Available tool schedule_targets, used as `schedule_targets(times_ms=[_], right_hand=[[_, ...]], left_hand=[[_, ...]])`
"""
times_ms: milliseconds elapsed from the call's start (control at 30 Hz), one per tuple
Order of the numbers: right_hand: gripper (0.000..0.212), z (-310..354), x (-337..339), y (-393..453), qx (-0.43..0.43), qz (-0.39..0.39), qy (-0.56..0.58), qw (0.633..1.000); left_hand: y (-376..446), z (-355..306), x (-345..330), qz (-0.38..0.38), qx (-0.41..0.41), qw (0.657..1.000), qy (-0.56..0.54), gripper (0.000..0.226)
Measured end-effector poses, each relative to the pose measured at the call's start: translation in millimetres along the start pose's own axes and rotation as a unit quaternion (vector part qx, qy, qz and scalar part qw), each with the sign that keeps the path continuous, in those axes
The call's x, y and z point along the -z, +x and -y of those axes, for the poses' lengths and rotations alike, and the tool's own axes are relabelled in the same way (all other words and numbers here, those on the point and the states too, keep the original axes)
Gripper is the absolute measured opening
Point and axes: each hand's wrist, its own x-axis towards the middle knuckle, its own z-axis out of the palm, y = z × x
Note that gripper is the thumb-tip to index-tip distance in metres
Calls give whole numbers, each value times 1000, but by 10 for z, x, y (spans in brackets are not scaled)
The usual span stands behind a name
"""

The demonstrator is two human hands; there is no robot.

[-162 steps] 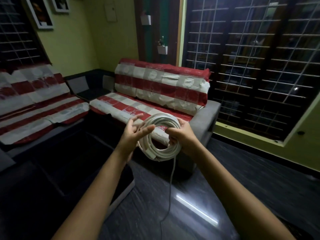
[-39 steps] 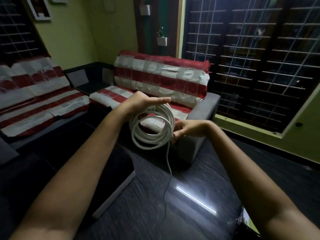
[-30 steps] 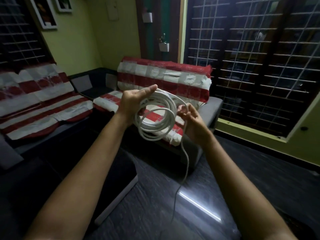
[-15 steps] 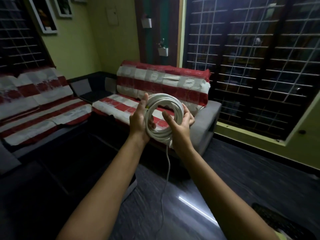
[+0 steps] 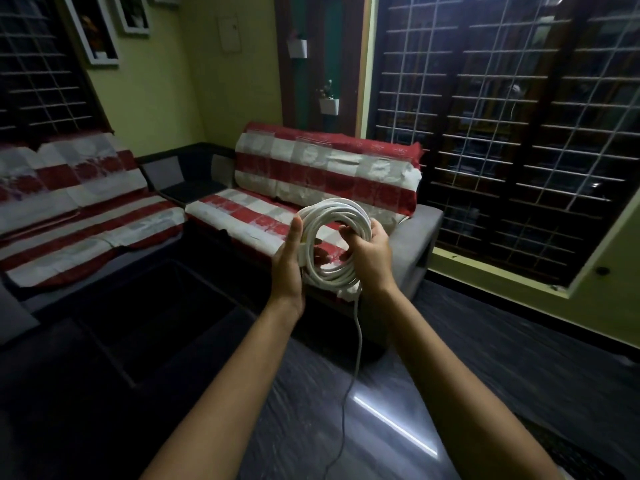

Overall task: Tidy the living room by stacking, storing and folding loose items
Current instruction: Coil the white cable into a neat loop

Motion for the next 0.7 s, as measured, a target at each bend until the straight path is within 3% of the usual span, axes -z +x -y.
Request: schedule_targets(times_ms=[67,133,200,233,267,333,400,467,567,633,700], right_hand=[[15,62,66,61,48,29,-91,994],[14,187,124,109,94,83,-211,969],[20,330,119,132,136,186,-338,912],[22,387,82,139,159,244,-402,868],[26,426,39,134,181,295,-448,824],[33,460,-35,138,219,349,-475,778],[36,434,-39,175,241,353,-473,770],[35,359,4,206,240,340,-483,770],[41,246,73,189,193,301,-458,814],[48,188,117,176,174,284,-430,839],[58,171,150,170,152,290,-406,853]], left_hand=[[9,-8,91,17,-12,999,48,73],[21,-50,179,-24,-105,982,154,90],[100,-144,208,-39,-245,906,343,104],[144,-213,174,-5,-277,864,419,104],[187,-253,137,49,-267,838,473,105],[243,-292,86,149,-181,836,497,106],[258,-229,102,176,-133,862,457,102],[243,-129,103,151,-130,870,451,98],[235,-121,48,161,-85,876,447,95],[248,-205,0,192,-58,857,475,82],[259,-313,-48,223,-70,816,529,61]])
